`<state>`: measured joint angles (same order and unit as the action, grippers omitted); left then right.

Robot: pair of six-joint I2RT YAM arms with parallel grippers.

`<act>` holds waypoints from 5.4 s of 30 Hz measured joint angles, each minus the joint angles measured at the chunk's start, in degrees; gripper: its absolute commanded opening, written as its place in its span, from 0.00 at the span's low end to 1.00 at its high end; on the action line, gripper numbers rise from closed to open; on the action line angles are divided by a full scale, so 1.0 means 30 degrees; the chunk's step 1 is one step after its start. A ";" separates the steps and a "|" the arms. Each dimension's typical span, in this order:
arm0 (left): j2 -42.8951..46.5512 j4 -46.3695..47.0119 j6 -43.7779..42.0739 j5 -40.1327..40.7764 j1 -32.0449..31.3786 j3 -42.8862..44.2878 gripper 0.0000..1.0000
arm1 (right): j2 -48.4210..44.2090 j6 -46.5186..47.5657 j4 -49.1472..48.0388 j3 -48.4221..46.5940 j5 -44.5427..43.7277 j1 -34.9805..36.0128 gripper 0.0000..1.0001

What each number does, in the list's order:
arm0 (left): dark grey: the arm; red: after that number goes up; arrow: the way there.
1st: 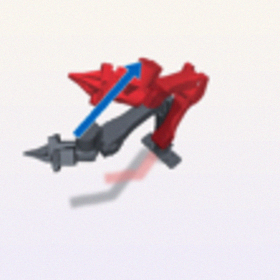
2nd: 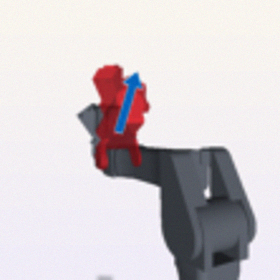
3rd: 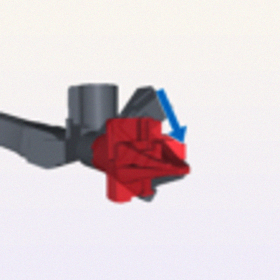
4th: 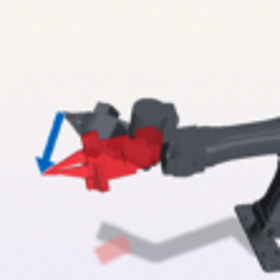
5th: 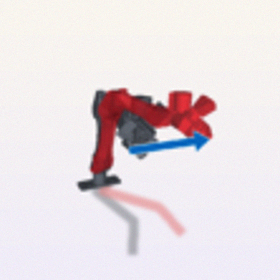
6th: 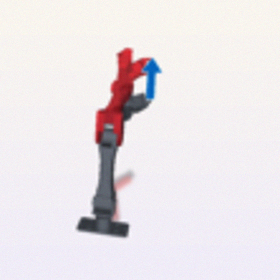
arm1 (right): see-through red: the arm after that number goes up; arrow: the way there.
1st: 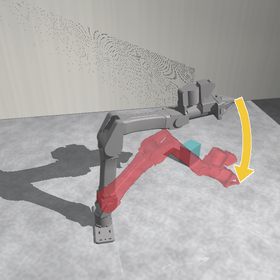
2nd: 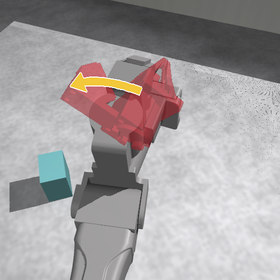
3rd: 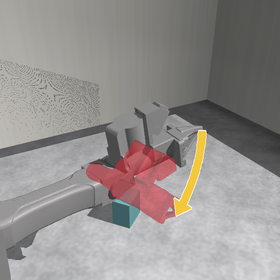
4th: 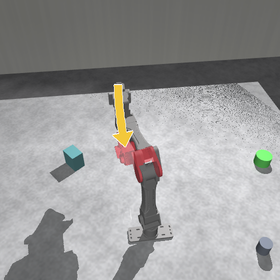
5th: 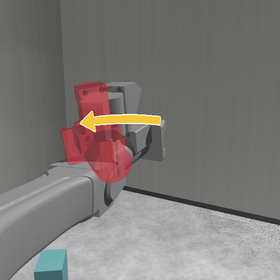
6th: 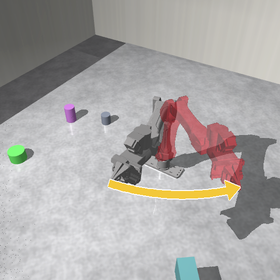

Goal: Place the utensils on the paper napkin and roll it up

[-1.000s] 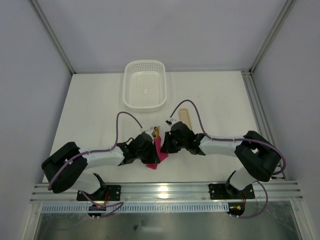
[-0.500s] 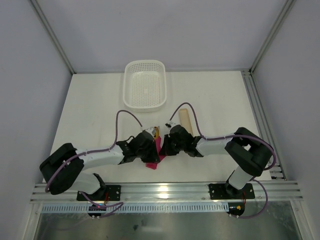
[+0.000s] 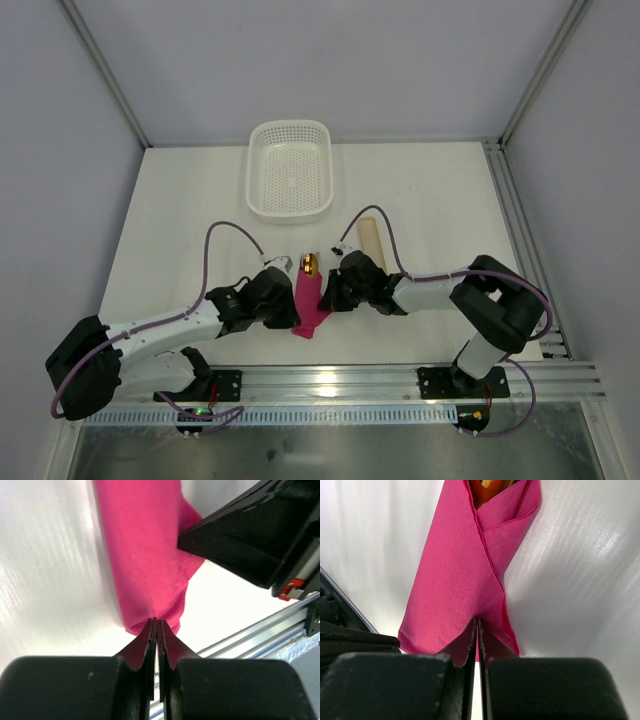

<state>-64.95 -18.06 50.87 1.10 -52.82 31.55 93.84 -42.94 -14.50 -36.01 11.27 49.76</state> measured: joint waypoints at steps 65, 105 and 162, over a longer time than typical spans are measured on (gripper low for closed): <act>-0.1530 -0.0313 -0.0896 -0.1763 0.0022 0.0860 0.09 | -0.0029 -0.0051 -0.0022 0.0007 -0.0255 0.0036 0.04; -0.3759 0.2739 -0.0306 -0.2382 -0.0102 0.0168 0.09 | -0.0197 0.0051 0.0219 0.0007 -0.0648 0.0095 0.04; -0.4670 0.4481 0.0503 -0.0488 -0.0321 -0.0029 0.08 | 0.0940 0.2878 0.4357 -0.3789 0.0277 -0.1566 0.52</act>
<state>-78.96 -4.62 52.38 -0.36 -53.78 31.46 96.66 -34.30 -1.43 -47.37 12.10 45.06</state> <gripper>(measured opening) 0.081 0.519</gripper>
